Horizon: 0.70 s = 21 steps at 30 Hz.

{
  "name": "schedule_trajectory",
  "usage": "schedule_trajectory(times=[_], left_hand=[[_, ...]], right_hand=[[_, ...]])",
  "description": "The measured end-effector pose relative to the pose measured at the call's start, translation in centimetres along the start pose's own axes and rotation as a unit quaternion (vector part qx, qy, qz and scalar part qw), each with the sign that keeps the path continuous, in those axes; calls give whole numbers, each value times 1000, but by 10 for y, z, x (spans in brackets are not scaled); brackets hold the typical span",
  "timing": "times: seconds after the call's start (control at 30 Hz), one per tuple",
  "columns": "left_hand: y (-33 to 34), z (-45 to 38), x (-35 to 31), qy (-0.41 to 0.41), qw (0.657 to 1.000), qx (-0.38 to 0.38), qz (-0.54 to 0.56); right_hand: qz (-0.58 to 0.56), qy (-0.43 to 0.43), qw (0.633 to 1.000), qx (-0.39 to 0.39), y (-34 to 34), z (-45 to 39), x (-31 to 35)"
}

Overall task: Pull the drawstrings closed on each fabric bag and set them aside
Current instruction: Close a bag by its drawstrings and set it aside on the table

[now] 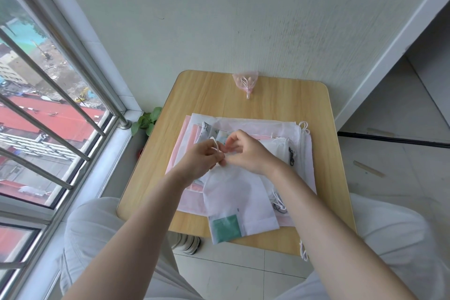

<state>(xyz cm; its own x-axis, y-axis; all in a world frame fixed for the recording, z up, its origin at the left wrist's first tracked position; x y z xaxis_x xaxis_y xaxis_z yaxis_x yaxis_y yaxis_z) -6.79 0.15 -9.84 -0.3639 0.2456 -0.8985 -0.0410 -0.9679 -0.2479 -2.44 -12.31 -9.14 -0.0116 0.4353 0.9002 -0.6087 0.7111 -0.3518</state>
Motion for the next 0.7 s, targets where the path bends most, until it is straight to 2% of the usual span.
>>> schedule_trajectory(times=[0.1,0.23,0.4,0.57,0.7], left_hand=[[-2,0,-5,21,999,1,-38],[-4,1,-7,25,998,-15,-58],[-1,3,0,-17,998,-12,-53],[3,3,3,-47,997,25,-57],[-1,2,7,-83,996,6,34]], right_hand=[[-27,-22,999,13,5,-1,6],[18,-23,1000,3,5,0,7],[110,-29,993,10,1,1,10],[113,-24,993,0,-3,2,4],[117,-34,992,-21,-5,2,4]])
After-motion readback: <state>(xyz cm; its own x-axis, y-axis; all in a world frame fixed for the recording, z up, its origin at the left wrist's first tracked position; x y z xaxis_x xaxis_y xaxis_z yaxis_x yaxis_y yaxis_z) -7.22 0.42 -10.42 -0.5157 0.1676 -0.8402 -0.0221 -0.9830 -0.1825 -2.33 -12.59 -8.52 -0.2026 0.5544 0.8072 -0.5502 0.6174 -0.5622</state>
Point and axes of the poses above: each hand's wrist, its own z-axis away from the middle knuckle, its own y-axis out of the palm, x = y × z, the point moved 8 cm from there along -z, towards the middle knuckle, and after that the axes turned 2 degrees about -y, right-handed, at the moved point
